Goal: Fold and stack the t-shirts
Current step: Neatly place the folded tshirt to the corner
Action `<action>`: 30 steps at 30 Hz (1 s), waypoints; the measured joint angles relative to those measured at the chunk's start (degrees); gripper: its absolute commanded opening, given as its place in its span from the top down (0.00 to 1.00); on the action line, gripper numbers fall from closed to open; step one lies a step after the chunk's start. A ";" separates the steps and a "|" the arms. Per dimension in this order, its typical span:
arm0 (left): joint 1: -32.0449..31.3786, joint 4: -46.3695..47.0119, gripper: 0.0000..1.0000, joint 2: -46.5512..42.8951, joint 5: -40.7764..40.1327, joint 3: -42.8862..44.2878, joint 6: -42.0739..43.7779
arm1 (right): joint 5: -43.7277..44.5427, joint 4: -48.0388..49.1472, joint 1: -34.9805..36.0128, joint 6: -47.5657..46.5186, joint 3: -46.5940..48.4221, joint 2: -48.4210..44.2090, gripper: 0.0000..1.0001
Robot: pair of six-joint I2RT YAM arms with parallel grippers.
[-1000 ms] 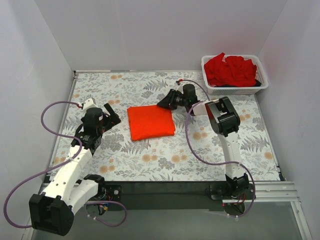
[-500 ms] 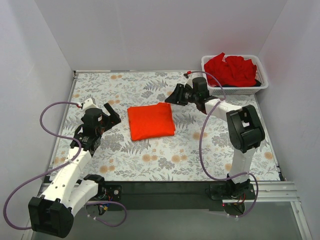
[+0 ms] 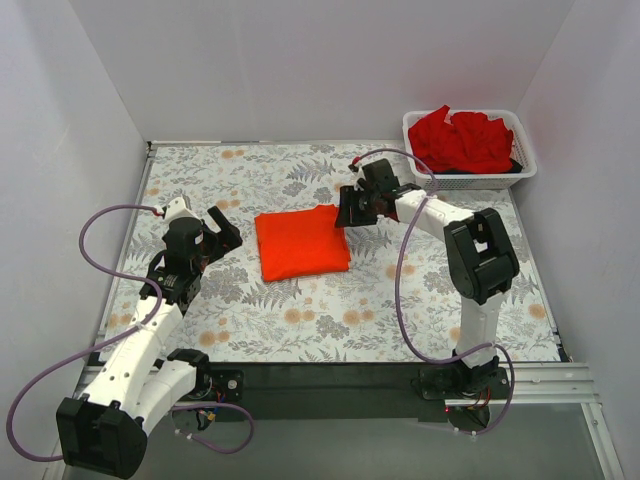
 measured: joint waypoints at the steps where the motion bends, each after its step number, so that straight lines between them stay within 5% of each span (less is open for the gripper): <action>1: 0.00 0.00 0.07 -0.07 0.09 -0.02 0.02 | 0.24 -0.63 0.26 -0.28 0.57 0.39 0.42; 12: 0.00 0.00 0.08 -1.09 0.52 -0.02 0.22 | 4.22 -7.54 3.52 -2.36 6.71 7.41 0.55; 20: 0.00 0.00 0.07 -1.57 0.52 -0.02 0.22 | 7.54 -11.85 5.75 -5.07 8.85 8.20 0.99; 30: -0.11 -0.02 0.07 -3.28 0.50 -0.13 0.24 | 24.79 -15.04 7.26 -10.99 2.45 2.54 0.99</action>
